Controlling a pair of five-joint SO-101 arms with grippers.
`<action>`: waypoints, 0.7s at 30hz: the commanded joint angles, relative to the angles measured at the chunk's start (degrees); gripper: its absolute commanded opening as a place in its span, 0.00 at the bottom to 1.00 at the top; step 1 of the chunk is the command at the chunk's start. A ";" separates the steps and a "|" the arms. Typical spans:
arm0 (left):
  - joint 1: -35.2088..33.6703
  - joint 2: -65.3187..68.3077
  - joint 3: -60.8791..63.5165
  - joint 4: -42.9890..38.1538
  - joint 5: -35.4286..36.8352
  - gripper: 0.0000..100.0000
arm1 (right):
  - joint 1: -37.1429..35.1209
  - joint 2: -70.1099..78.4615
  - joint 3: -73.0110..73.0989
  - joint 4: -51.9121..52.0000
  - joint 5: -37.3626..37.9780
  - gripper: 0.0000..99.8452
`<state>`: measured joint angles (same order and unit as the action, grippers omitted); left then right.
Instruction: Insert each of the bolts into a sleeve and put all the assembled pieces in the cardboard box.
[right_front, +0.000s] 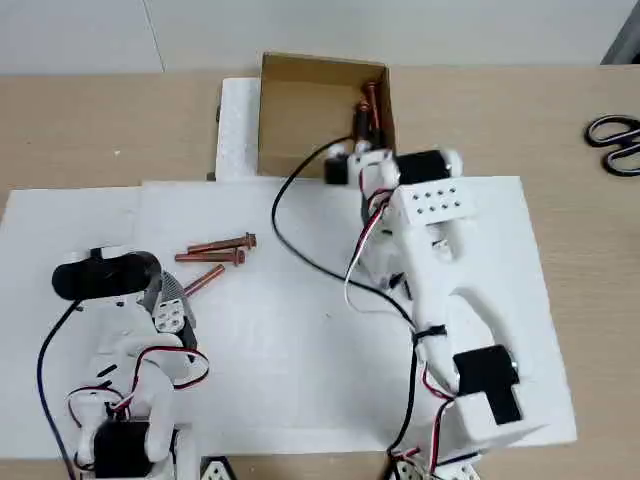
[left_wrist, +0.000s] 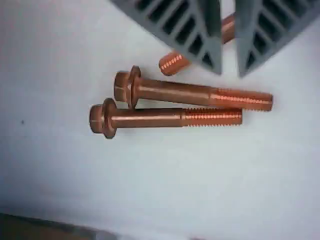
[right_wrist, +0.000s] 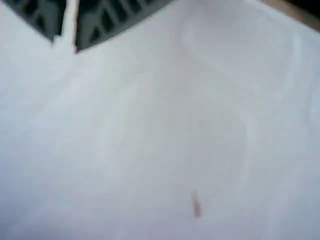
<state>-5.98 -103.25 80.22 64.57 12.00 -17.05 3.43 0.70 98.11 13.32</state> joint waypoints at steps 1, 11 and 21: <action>-0.26 -0.62 -2.86 0.00 -1.67 0.01 | -1.27 -3.12 0.79 -1.01 2.64 0.02; -0.18 -0.62 -3.91 0.00 -1.67 0.01 | -0.84 -2.68 1.05 -6.99 11.43 0.05; 0.00 -0.62 -3.91 -0.18 -1.67 0.01 | 1.01 4.88 -3.25 -9.36 18.20 0.11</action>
<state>-5.98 -103.25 78.64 64.57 10.77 -16.53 8.00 0.53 90.46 30.02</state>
